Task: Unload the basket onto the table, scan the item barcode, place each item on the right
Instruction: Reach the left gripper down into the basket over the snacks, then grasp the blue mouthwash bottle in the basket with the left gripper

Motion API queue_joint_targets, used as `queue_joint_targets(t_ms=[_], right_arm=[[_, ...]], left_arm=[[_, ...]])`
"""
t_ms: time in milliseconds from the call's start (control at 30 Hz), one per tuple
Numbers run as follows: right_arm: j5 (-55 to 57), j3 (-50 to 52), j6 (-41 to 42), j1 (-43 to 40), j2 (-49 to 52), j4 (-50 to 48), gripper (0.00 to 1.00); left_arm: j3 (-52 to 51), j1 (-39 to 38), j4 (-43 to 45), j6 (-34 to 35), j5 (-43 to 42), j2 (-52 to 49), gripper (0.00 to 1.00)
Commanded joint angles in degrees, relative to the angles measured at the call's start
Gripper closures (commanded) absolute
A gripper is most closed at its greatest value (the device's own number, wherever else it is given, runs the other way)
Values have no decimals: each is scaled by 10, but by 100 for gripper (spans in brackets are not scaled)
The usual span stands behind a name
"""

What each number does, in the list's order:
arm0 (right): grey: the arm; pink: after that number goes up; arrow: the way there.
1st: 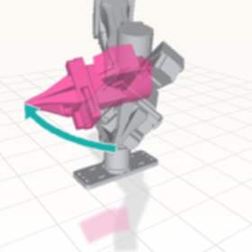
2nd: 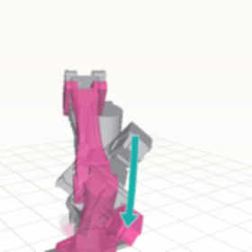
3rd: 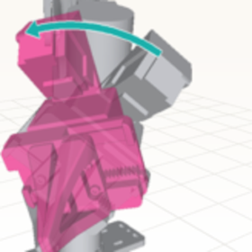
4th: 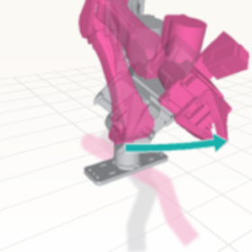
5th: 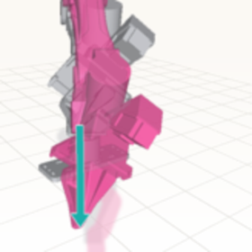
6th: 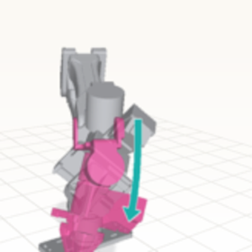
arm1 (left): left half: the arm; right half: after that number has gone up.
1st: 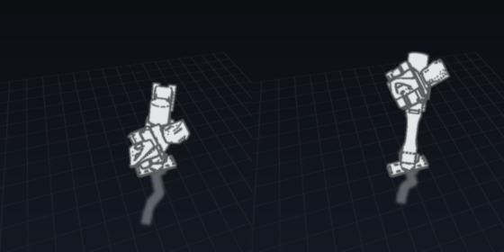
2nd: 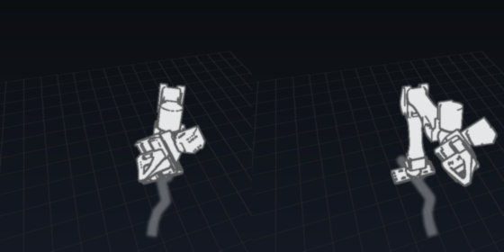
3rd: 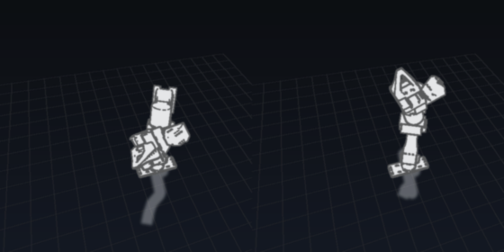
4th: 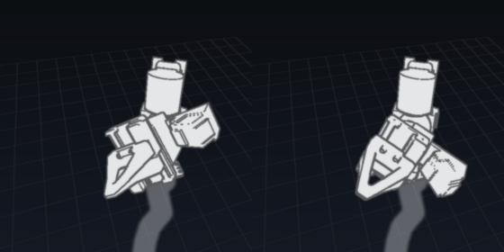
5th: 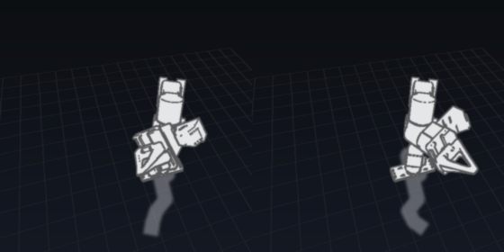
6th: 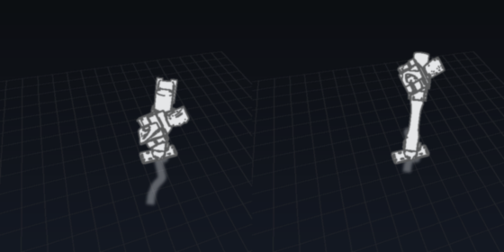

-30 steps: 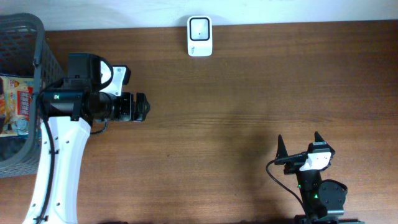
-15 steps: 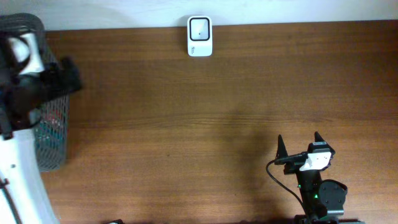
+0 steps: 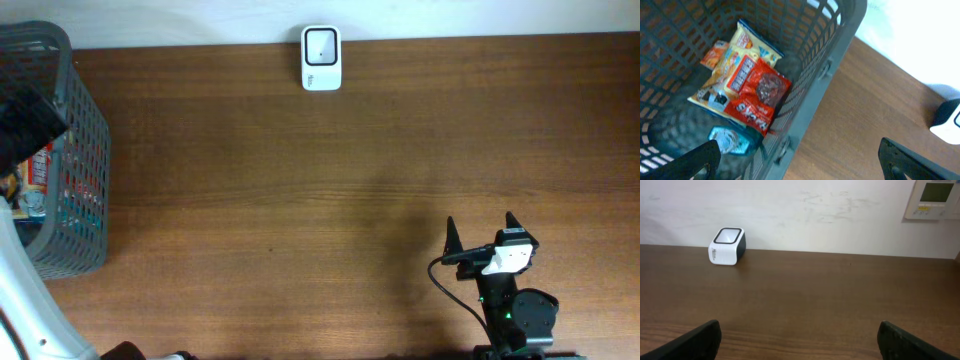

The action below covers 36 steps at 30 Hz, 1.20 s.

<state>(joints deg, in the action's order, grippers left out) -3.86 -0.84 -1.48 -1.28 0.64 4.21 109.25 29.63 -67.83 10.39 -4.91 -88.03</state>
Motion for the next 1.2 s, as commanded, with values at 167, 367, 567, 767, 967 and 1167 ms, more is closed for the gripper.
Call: queue_joint_targets(t_ms=[167, 367, 567, 767, 967, 1167], right_arm=[[7, 5, 4, 5, -3, 0, 2], [7, 5, 4, 5, -3, 0, 2], [7, 5, 4, 5, -3, 0, 2], [7, 5, 4, 5, -3, 0, 1], [7, 5, 4, 5, -3, 0, 2], [7, 5, 4, 5, -3, 0, 2]], left_arm=[[4, 40, 18, 97, 62, -30, 1], [3, 54, -7, 133, 57, -50, 1], [3, 54, -15, 146, 58, -50, 1], [3, 54, -19, 174, 58, -50, 1], [3, 54, -30, 174, 58, -50, 1], [3, 54, -50, 174, 32, -50, 1]])
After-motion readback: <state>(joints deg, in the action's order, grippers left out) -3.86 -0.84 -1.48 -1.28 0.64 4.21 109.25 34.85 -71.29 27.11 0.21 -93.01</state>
